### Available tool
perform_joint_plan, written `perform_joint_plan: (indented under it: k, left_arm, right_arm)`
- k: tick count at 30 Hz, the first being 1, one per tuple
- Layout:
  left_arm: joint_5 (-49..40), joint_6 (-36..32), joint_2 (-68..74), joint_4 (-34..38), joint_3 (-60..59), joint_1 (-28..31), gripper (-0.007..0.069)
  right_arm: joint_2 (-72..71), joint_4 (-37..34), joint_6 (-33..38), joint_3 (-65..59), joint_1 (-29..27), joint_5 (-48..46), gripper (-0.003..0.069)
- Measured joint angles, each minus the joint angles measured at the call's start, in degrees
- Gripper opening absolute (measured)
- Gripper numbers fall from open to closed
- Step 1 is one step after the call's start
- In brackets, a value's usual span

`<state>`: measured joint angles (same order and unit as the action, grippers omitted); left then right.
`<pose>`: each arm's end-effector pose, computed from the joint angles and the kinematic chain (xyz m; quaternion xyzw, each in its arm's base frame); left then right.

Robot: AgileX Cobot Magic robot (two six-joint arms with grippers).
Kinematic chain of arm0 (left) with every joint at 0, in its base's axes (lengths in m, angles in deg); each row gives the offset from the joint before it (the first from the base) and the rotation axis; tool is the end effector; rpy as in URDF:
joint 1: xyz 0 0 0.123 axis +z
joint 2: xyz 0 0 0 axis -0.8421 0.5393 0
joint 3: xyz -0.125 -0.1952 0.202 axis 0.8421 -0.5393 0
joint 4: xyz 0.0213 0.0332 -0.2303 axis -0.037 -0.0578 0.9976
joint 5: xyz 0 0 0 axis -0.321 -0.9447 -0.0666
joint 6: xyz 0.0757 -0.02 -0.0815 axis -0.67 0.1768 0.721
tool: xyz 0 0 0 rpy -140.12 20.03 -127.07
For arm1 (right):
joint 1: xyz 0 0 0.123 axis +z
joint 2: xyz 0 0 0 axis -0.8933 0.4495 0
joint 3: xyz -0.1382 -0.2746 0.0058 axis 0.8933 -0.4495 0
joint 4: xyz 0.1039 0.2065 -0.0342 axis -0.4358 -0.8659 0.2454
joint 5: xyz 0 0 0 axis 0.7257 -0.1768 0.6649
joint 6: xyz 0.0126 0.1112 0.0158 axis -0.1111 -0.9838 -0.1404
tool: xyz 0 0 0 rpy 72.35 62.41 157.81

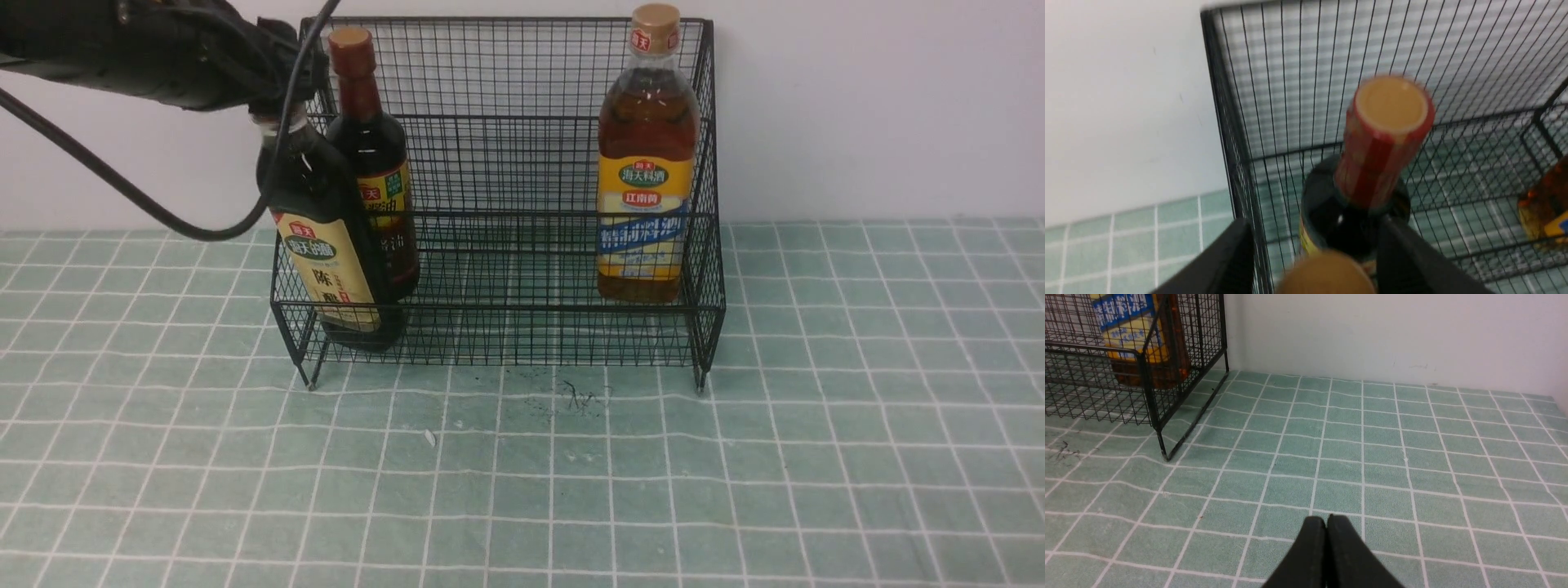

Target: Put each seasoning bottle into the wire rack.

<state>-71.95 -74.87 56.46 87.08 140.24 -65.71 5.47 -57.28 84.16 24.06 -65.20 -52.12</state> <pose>0.3645 -0.0641 0.3841 0.0815 0.8659 -0.0784 0.4873 0.0324 0.0092 0.1661 -0.0312 0.8035 0.0136 0.5943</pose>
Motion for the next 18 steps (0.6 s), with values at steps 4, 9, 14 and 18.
perform_joint_plan:
  k: [4, 9, 14, 18]
  left_arm:
    - [0.76, -0.36, -0.48, 0.08, 0.19, 0.0, 0.0375]
    - [1.26, -0.89, -1.66, 0.08, 0.19, 0.0, 0.0375]
    - [2.67, -1.59, -4.88, 0.08, 0.19, 0.0, 0.037]
    - [1.09, -1.78, -8.55, -0.11, 0.19, 0.0, 0.0296]
  right_arm:
    - [0.0, 0.0, 0.0, 0.0, 0.0, 0.0, -0.0015]
    - [0.0, 0.0, 0.0, 0.0, 0.0, 0.0, -0.0015]
    - [0.0, 0.0, 0.0, 0.0, 0.0, 0.0, -0.0015]
    - [0.0, 0.0, 0.0, 0.0, 0.0, 0.0, -0.0015]
